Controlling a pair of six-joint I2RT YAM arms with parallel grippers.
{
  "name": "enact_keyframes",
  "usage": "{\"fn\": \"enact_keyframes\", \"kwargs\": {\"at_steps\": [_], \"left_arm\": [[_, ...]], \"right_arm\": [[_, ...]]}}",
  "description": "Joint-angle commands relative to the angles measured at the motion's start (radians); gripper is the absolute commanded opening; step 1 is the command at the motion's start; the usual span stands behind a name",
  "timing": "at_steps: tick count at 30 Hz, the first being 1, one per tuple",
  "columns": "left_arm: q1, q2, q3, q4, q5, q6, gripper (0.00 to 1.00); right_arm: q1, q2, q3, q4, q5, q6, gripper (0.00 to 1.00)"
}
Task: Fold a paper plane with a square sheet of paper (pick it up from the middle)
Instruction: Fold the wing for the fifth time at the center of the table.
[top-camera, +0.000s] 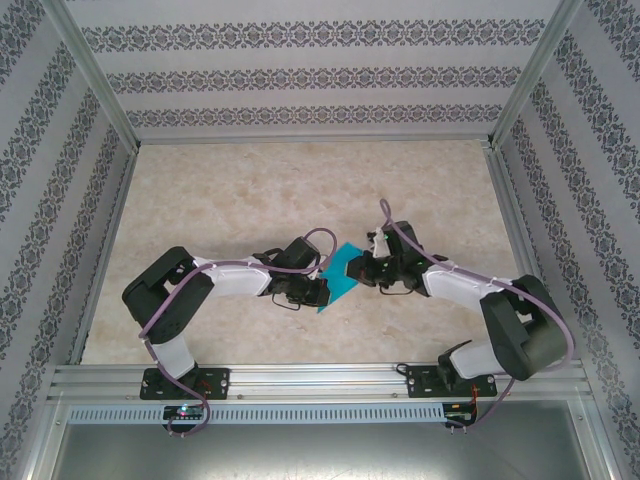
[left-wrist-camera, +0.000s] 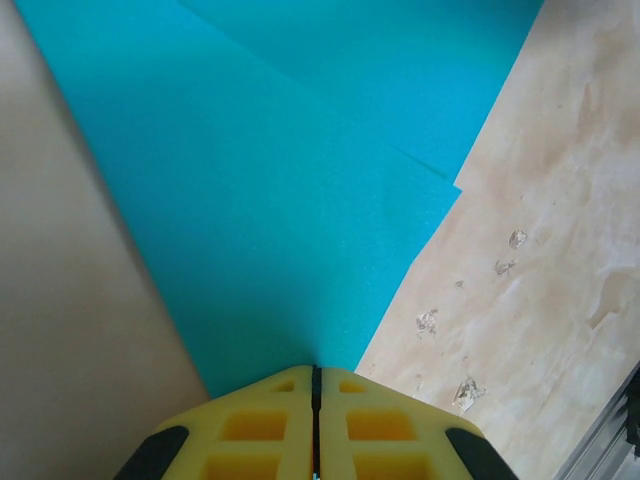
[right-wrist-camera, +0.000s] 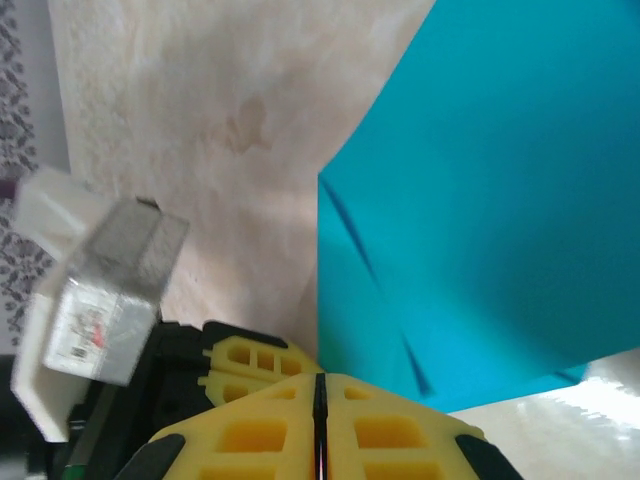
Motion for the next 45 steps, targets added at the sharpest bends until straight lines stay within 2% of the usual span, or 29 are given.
{"fn": "enact_keyframes", "kwargs": {"at_steps": [1,11,17,21,26,30,38,45], "left_arm": [[-0.025,0.056,-0.02,-0.065,-0.048,-0.022,0.1],[-0.025,0.015,-0.028,-0.037,-0.05,-0.056,0.11],[-0.025,-0.041,-0.016,-0.057,-0.053,-0.062,0.16],[-0.022,-0.101,-0.003,-0.092,-0.091,-0.063,0.26],[0.005,-0.16,-0.011,-0.136,-0.214,-0.096,0.37],[0.048,-0.174,-0.047,-0.057,-0.226,-0.141,0.4],[0.087,-0.114,-0.102,0.205,-0.157,-0.238,0.41],[0.091,-0.057,-0.098,0.28,-0.128,-0.261,0.4]], "right_arm": [[0.029,0.056,-0.021,0.082,0.024,0.062,0.1],[0.049,0.174,-0.01,0.093,0.048,0.027,0.09],[0.049,0.203,0.016,-0.003,0.096,-0.034,0.09],[0.048,0.225,0.027,-0.023,0.09,-0.066,0.08],[0.048,0.228,0.038,-0.048,0.086,-0.105,0.07],[0.048,0.219,0.043,-0.059,0.084,-0.131,0.07],[0.046,0.214,0.056,-0.06,0.073,-0.152,0.06],[0.045,0.218,0.059,-0.06,0.063,-0.157,0.06]]}}
